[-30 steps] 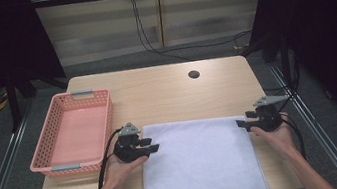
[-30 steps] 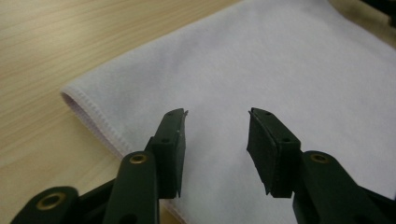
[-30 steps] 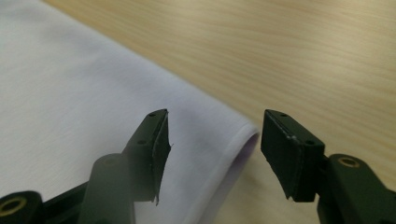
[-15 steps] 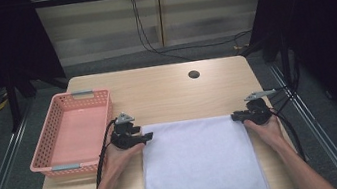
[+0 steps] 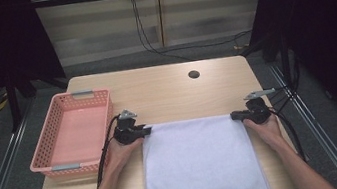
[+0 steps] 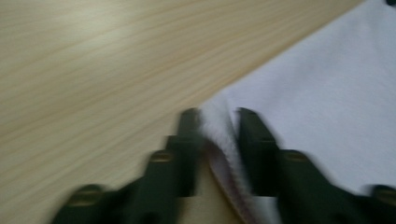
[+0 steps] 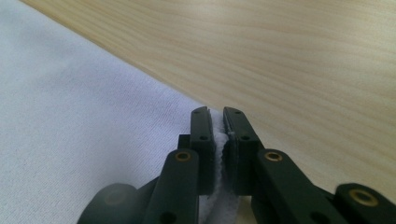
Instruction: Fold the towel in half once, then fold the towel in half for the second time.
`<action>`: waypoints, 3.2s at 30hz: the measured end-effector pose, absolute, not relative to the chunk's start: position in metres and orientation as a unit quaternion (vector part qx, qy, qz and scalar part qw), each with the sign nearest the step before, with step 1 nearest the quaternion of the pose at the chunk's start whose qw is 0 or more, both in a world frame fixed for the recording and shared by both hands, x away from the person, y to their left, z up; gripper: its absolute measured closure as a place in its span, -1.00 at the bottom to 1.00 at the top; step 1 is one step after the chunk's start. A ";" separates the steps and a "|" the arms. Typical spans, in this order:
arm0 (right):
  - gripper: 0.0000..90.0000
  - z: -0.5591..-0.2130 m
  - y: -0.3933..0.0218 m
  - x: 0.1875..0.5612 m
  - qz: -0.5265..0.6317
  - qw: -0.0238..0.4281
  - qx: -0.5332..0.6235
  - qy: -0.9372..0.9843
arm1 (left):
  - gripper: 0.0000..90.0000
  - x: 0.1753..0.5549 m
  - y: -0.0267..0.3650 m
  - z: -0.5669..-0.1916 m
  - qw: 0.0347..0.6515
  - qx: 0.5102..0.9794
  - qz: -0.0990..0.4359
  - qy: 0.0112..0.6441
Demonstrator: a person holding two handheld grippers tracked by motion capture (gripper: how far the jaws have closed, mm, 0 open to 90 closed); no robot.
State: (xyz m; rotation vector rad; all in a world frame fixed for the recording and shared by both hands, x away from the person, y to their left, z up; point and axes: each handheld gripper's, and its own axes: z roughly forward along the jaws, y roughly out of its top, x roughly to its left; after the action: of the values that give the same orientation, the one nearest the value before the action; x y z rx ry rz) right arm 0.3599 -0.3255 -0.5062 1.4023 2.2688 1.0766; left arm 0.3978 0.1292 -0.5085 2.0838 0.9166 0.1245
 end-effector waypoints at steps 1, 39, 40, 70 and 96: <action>0.85 -0.506 -0.326 0.360 0.372 0.132 0.484 0.781 | 0.82 0.398 0.129 -0.507 0.420 0.830 0.040 0.364; 0.88 -0.419 -0.358 0.400 0.462 0.171 0.474 0.730 | 0.87 0.441 0.134 -0.411 0.523 0.773 0.065 0.353; 0.88 -0.416 -0.357 0.404 0.459 0.174 0.473 0.731 | 0.87 0.442 0.133 -0.410 0.521 0.776 0.069 0.349; 0.86 -0.410 -0.357 0.245 0.501 0.138 0.401 0.754 | 0.85 0.302 0.161 -0.415 0.530 0.798 0.032 0.286; 0.13 -0.457 -0.350 0.187 0.446 0.095 0.434 0.777 | 0.52 0.263 0.183 -0.461 0.496 0.819 -0.013 0.288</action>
State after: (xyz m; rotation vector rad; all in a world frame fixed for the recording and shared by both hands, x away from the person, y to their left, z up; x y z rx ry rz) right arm 0.1869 -0.3499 -0.4568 1.2858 2.3047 1.3220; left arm 0.2631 0.1827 -0.4613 1.9855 0.6968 -0.0304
